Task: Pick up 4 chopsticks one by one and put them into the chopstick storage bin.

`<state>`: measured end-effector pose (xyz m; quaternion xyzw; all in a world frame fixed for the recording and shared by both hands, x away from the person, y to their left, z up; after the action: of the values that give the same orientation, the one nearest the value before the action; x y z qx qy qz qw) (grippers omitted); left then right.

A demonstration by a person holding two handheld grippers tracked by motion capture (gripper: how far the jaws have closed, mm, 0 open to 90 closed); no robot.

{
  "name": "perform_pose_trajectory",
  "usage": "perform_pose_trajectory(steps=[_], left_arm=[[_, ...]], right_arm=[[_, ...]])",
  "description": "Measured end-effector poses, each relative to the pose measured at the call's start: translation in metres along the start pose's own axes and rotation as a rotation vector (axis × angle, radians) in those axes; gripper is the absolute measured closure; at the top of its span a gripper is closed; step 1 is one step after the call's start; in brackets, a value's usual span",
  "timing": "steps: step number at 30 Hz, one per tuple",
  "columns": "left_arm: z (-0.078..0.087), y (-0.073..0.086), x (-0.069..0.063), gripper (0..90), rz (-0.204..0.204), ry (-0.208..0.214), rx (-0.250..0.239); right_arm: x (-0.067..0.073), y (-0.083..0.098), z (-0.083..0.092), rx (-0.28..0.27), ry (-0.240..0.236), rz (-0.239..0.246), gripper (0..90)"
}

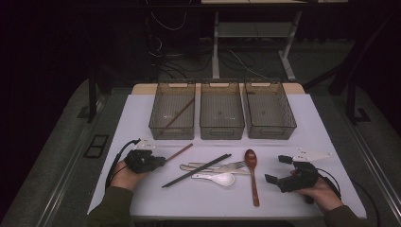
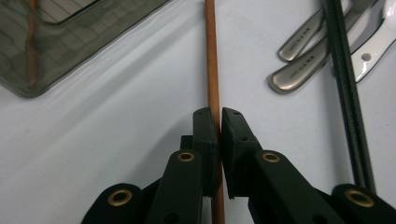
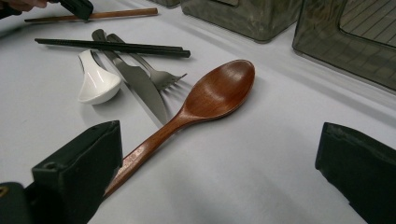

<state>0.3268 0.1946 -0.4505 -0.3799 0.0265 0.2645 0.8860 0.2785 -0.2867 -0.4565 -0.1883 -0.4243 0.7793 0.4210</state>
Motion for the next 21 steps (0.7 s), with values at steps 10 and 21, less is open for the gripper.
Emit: perform_pose_trajectory(steps=[10, 21], left_arm=[[0.001, -0.006, -0.009, 84.0, -0.015, 0.023, -0.003], [0.001, -0.016, -0.019, 84.0, -0.03, 0.039, -0.008]], right_arm=[[-0.001, 0.0, 0.0, 0.0, -0.001, -0.005, 0.7], [-0.001, 0.0, 0.0, -0.001, 0.001, -0.006, 0.7]])
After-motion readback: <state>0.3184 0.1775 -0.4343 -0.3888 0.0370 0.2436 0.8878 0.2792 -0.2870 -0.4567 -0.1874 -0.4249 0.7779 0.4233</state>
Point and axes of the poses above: each handheld gripper's, and its own axes: z roughly backward along the jaws, y roughly out of its underside, x roughly to its left, the point moved 2 cm from there along -z, roughly forward along the jaws, and after that the axes turned 14 degrees about y, right-handed, at the moved point
